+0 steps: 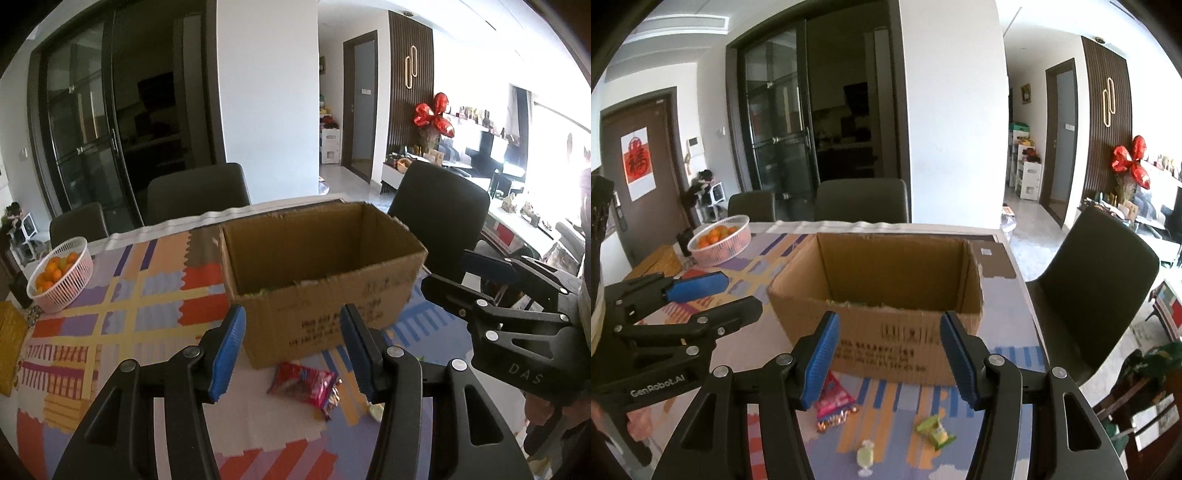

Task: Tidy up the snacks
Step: 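Withdraw both tools from the box toward the remaining snacks, then grasp the wrapped chocolate with the left tool while the right tool grasps the pale green candy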

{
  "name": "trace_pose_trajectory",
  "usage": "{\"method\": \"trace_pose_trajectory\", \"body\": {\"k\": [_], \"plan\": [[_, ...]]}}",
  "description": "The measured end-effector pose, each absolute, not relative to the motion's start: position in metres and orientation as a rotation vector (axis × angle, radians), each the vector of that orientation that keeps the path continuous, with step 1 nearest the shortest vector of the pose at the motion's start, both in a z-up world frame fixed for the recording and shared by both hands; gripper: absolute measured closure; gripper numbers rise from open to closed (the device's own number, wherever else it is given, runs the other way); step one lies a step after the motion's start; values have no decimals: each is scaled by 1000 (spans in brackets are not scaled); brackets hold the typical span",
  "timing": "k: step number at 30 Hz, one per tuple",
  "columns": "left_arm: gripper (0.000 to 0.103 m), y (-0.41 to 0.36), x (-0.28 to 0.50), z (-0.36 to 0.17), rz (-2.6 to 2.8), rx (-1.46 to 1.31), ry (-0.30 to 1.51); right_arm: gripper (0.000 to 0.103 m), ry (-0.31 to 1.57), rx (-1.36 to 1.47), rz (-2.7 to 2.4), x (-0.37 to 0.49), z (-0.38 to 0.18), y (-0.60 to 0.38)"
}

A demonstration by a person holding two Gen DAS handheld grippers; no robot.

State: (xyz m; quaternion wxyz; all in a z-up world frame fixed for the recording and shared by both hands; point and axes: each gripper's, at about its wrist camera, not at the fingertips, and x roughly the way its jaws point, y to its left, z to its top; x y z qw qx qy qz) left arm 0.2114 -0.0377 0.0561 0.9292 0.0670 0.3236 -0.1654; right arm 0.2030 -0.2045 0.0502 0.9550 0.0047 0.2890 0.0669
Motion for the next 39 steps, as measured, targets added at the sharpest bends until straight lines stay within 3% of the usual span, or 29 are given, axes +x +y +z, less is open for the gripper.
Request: {"method": "trace_pose_trajectory", "body": {"k": [18, 21, 34, 39], "plan": [[49, -42, 180, -24, -383, 104, 816, 45, 757, 14, 90, 172, -16, -220], [55, -40, 181, -38, -411, 108, 843, 45, 801, 10, 104, 168, -32, -214], [63, -44, 202, -95, -525, 94, 954, 46, 946, 5, 148, 172, -87, -193], [64, -49, 215, -110, -541, 89, 974, 52, 973, 1, 158, 177, -99, -188]]}}
